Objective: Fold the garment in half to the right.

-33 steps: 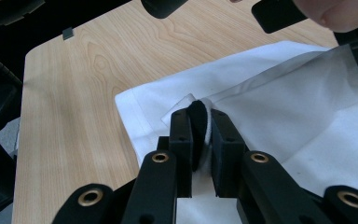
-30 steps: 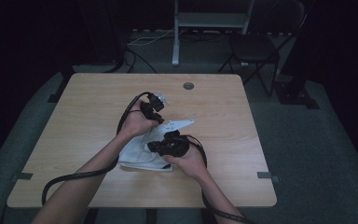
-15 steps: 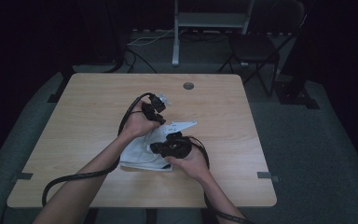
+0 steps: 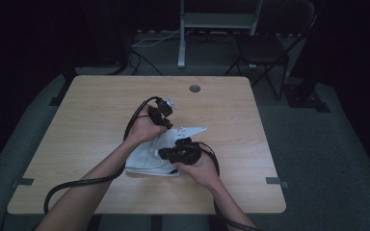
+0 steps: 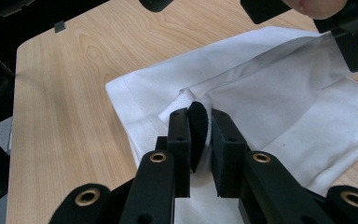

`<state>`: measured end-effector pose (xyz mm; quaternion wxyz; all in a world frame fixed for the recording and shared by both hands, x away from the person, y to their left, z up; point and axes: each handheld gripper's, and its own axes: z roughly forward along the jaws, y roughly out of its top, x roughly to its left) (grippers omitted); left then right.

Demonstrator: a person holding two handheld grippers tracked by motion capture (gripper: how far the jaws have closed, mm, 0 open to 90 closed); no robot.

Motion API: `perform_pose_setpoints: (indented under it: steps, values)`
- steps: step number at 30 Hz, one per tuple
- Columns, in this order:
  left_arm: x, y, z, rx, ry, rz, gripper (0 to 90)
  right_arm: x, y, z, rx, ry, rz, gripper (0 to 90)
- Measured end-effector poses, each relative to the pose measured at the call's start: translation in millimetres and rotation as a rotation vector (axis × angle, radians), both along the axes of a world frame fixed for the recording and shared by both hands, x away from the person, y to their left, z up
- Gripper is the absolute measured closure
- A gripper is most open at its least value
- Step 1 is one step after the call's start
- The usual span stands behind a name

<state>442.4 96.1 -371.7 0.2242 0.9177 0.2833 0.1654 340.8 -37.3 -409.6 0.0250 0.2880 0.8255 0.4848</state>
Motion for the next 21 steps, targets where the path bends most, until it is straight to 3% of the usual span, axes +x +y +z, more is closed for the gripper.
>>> perform_pose_setpoints:
  steps: [21]
  values:
    - [-1.5, -6.1, -1.8, -0.005, -0.004, -0.009, 73.1, -3.2, -5.2, -1.6, -0.011, 0.0, -0.007, 79.4]
